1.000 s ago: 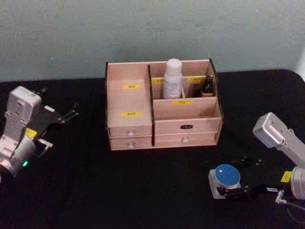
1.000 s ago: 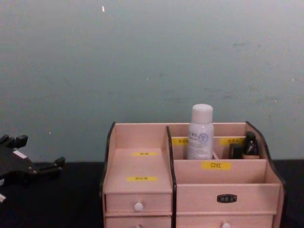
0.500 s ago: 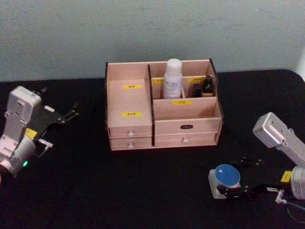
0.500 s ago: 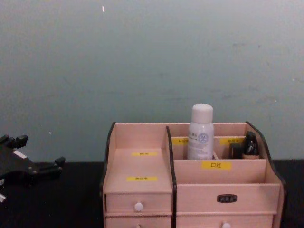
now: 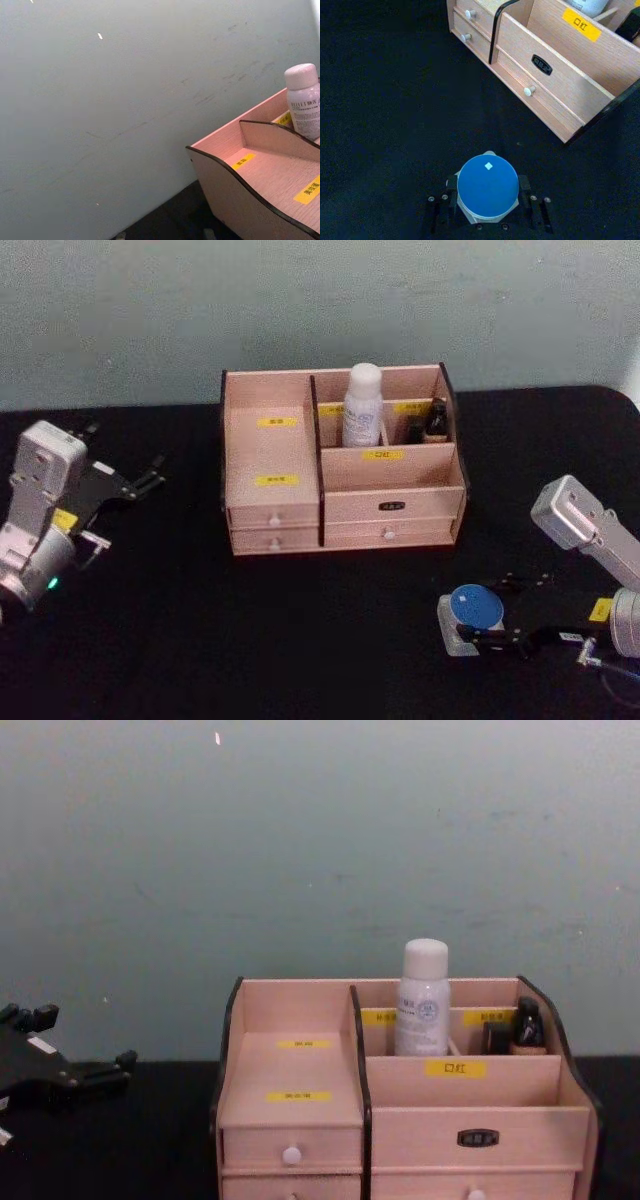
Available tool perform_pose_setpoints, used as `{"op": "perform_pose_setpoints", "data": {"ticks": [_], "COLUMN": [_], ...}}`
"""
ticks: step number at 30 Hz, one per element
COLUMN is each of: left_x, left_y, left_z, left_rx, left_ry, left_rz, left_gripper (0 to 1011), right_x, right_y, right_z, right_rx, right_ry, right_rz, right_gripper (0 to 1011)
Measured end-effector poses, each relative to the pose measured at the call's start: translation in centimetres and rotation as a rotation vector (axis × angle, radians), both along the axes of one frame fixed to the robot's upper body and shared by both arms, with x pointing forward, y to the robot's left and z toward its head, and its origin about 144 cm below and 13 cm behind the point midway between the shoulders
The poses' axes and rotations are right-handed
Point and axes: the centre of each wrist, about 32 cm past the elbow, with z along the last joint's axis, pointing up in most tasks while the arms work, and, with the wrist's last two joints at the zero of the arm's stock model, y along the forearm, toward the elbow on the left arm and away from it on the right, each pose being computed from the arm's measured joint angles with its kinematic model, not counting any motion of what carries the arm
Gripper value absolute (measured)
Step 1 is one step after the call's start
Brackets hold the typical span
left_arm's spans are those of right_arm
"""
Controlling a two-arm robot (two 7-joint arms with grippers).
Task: Pick up the facial cleanser and watermelon frost from the table and place them into the tiered storage box.
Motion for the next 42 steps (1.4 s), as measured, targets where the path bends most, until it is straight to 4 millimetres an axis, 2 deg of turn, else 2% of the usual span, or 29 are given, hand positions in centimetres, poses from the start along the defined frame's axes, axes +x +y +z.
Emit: {"op": "perform_pose_setpoints", "data": {"ticks": [20, 27, 33, 39, 42], "left_x": [0.0, 0.0, 0.0, 0.0, 0.0], "left_y": [0.0, 0.0, 0.0, 0.0, 0.0], "left_z": [0.0, 0.0, 0.0, 0.0, 0.0], "left_rx": [0.0, 0.0, 0.0, 0.0, 0.0], "left_ry": [0.0, 0.0, 0.0, 0.0, 0.0], "left_rz": [0.0, 0.0, 0.0, 0.0, 0.0], "left_gripper": [1001, 1001, 1001, 1001, 1001], "right_x": [-0.2, 0.0, 1.6, 4.6, 6.7], "right_y": [0.0, 0.6, 1.9, 3.7, 5.0], "right_z": [0.1, 2.4, 4.8, 6.7, 7.7], "right_rx": [0.009, 0.044, 0.081, 0.101, 0.111], "right_ry": [-0.012, -0.089, -0.163, -0.2, -0.212], "right_rz": [0.001, 0.025, 0.074, 0.116, 0.138], "right_gripper": [728, 728, 728, 728, 728]}}
